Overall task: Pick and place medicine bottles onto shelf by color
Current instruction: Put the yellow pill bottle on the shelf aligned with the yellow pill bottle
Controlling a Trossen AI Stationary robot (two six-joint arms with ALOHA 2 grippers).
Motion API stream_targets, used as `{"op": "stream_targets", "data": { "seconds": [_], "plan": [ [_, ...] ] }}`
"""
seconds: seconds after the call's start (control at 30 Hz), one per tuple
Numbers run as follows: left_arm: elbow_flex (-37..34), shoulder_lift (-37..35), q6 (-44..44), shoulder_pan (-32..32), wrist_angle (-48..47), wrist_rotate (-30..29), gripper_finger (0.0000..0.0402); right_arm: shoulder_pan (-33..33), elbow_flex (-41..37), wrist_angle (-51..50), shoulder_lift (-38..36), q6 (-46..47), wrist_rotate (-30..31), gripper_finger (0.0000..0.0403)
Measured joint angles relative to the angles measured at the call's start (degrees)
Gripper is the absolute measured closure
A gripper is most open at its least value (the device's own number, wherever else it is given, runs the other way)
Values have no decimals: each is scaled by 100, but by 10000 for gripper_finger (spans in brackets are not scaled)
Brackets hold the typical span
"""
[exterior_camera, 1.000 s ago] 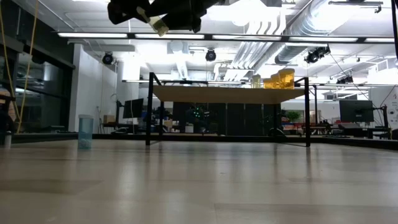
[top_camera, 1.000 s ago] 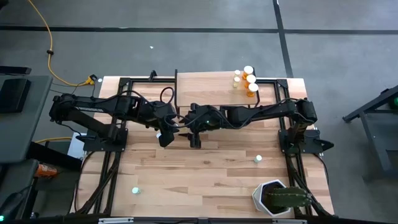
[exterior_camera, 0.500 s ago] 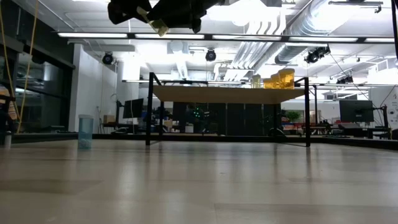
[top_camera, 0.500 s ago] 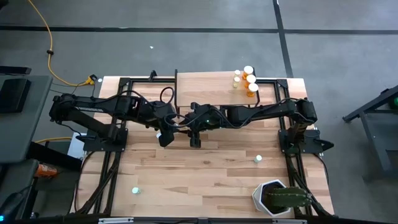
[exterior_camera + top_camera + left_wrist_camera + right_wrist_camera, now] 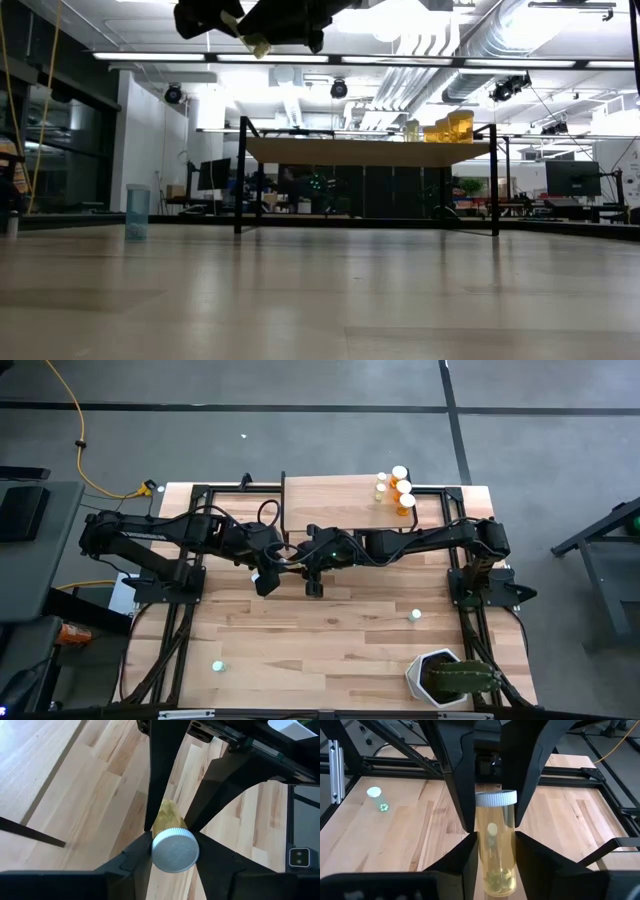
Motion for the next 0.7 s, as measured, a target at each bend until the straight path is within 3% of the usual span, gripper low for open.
{"op": "stream_targets", "data": {
  "seconds": [0.4, 0.57, 0.7],
  "plan": [
    [-2, -85, 165, 20, -13, 292, 206, -30, -3, -472, -7, -122, 0, 291],
    [-7, -364, 159, 20, -70, 656, 206, -199, -10, -1543, -333, -333, 1, 291],
    [-4, -627, 72, 20, -73, 588, 206, -386, -118, -2473, -811, -313, 9, 291]
  ]
}}
